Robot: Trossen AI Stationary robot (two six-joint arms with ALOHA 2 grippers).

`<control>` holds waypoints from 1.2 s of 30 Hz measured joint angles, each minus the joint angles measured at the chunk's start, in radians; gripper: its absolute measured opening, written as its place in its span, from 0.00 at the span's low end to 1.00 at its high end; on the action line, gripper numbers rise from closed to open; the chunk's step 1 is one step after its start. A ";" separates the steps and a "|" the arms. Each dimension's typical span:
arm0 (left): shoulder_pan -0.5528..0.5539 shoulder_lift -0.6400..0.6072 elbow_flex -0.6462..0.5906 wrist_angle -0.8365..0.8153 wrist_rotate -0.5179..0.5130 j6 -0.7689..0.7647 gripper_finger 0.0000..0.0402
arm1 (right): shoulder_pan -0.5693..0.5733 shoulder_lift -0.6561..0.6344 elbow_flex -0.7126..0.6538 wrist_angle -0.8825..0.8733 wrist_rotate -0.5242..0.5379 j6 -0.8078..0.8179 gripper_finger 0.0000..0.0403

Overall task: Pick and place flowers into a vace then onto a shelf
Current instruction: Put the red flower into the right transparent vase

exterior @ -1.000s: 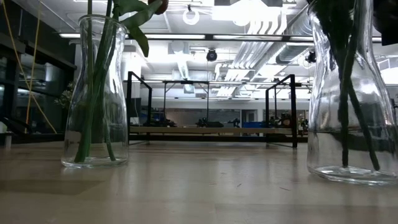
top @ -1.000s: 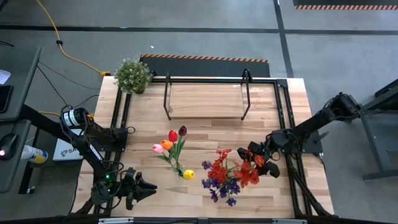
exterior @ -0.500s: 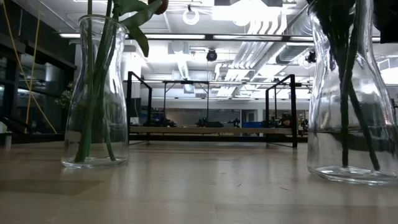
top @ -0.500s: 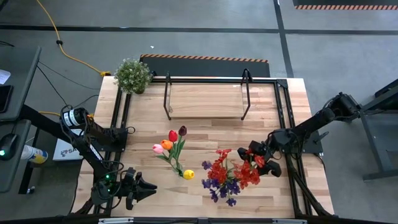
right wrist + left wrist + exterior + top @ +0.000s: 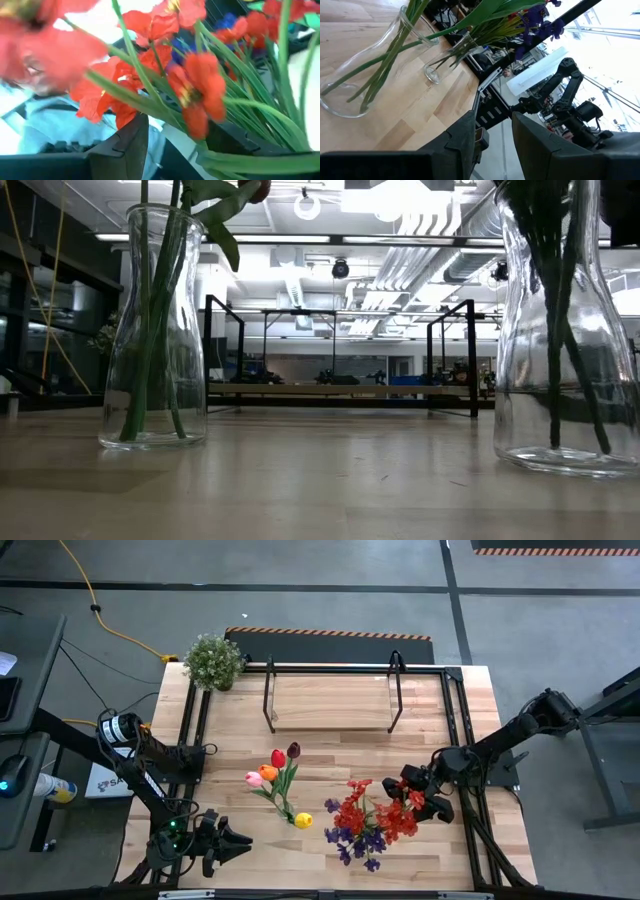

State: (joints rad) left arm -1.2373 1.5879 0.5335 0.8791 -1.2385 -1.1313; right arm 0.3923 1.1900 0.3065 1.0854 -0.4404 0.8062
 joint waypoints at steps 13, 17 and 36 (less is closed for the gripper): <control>0.000 0.000 0.000 0.000 0.000 0.000 0.41 | 0.000 0.000 0.000 0.049 -0.010 0.093 0.44; 0.000 0.000 0.000 0.000 0.000 0.000 0.41 | 0.000 0.000 0.000 0.049 -0.024 0.132 0.44; 0.000 0.000 0.000 0.000 0.000 0.000 0.41 | -0.006 0.000 0.000 0.095 -0.031 0.234 0.45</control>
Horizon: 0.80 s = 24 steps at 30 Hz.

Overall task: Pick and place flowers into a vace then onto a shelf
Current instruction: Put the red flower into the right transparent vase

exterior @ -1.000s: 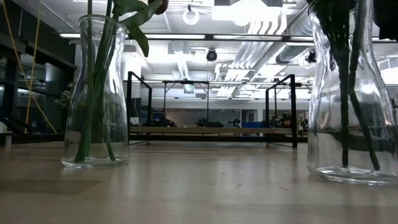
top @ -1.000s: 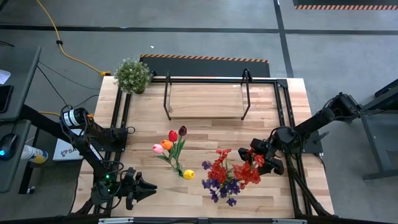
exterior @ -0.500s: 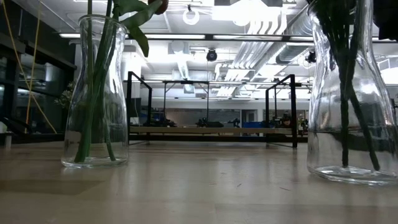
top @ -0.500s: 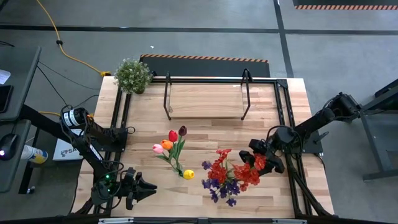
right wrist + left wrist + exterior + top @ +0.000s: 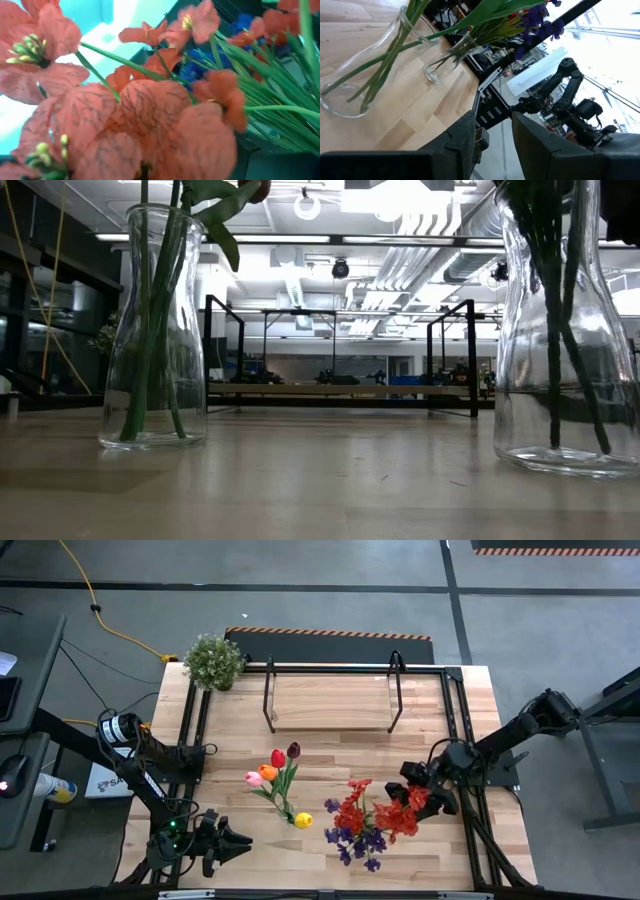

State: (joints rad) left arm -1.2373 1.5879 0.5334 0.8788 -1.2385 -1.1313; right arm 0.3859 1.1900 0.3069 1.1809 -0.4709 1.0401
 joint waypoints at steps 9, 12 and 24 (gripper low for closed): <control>0.000 0.000 0.000 0.000 0.000 0.000 0.41 | 0.000 0.000 0.001 0.014 0.008 0.000 0.44; 0.000 0.000 0.000 0.000 0.000 0.000 0.41 | 0.000 0.000 0.001 -0.002 0.008 0.000 0.44; 0.000 0.000 0.000 0.000 0.000 0.000 0.41 | 0.000 0.000 0.001 -0.075 0.005 -0.061 0.44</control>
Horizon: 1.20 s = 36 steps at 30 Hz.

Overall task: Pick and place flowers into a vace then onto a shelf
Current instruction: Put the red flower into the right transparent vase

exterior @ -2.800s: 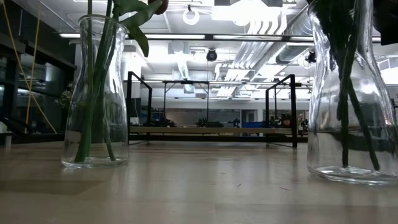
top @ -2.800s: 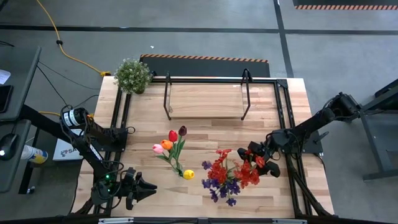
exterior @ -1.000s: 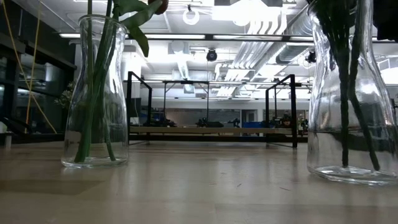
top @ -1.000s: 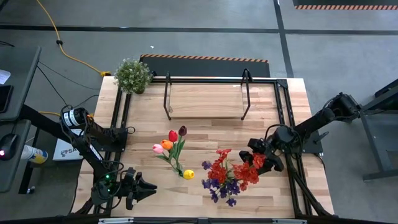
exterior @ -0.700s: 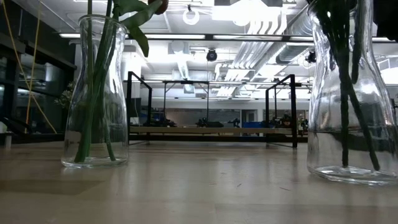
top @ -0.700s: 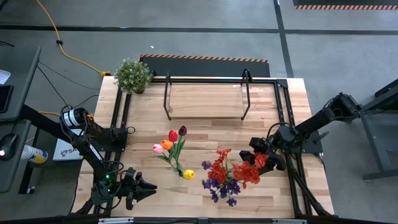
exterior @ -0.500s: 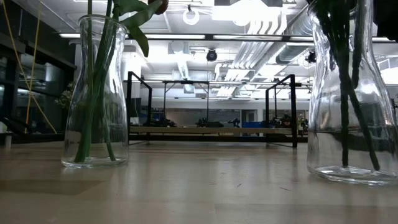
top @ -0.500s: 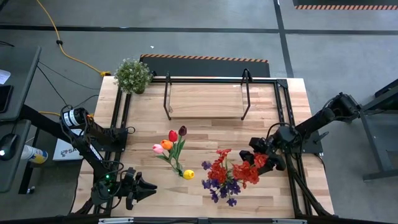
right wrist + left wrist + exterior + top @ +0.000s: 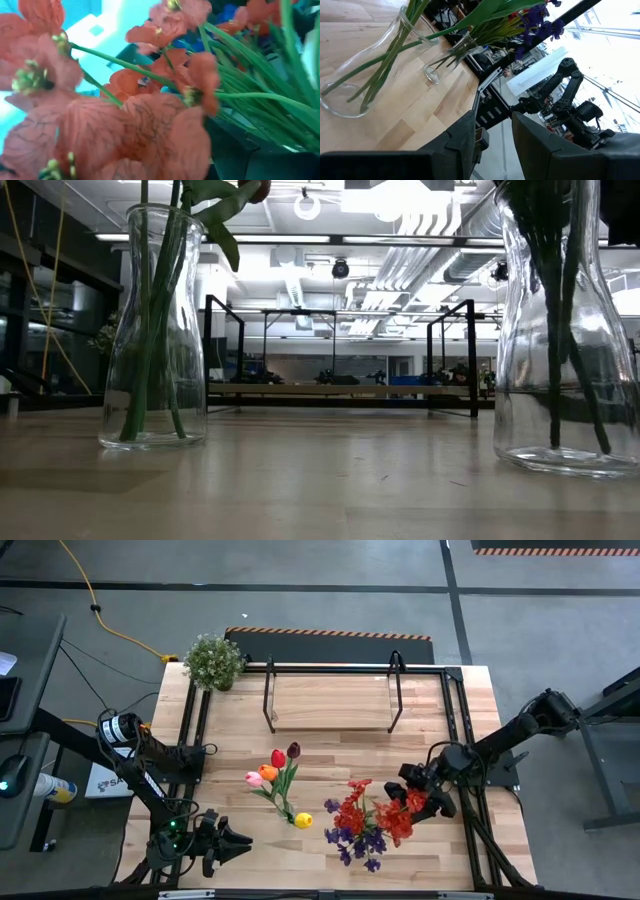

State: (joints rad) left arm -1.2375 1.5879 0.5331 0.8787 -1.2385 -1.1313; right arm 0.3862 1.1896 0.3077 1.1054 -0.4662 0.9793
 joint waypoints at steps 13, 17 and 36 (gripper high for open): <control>0.000 0.000 0.000 0.000 0.000 0.000 0.41 | 0.000 0.000 0.000 -0.016 0.032 -0.041 0.44; 0.000 0.000 0.000 0.000 0.000 0.000 0.41 | 0.000 0.000 0.000 -0.017 0.063 -0.040 0.44; 0.000 0.000 0.000 0.000 0.000 0.000 0.41 | 0.000 0.000 0.000 -0.017 0.062 -0.034 0.53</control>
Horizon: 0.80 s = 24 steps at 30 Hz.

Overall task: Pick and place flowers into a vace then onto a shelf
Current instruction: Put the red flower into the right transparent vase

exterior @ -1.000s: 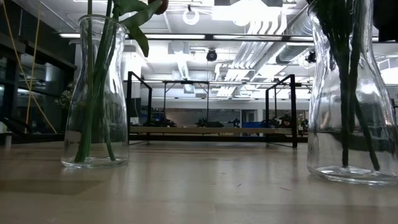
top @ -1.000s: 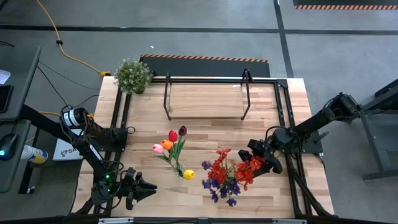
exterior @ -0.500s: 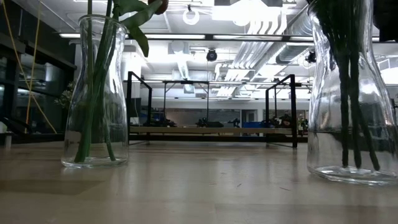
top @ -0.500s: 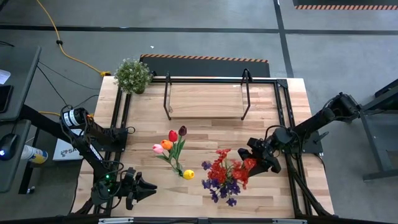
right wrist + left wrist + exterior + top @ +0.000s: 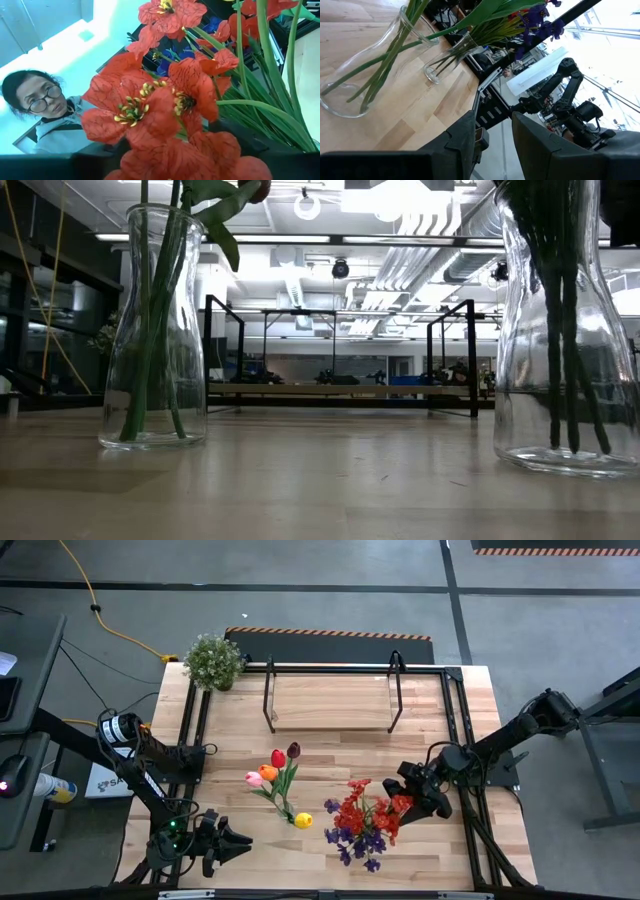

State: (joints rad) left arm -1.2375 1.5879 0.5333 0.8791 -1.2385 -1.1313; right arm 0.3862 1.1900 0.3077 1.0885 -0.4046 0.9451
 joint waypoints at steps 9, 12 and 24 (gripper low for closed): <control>0.000 0.000 0.000 0.000 0.000 0.000 0.41 | 0.000 0.000 0.000 0.035 -0.010 0.000 0.63; 0.000 0.000 0.000 0.000 0.000 0.000 0.41 | 0.000 0.000 0.000 0.035 -0.011 0.000 0.63; 0.000 0.000 0.000 0.000 0.000 0.000 0.41 | -0.001 0.000 0.000 0.037 -0.048 -0.003 0.63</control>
State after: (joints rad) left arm -1.2375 1.5879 0.5331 0.8791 -1.2383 -1.1313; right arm 0.3855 1.1899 0.3077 1.1255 -0.4529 0.9417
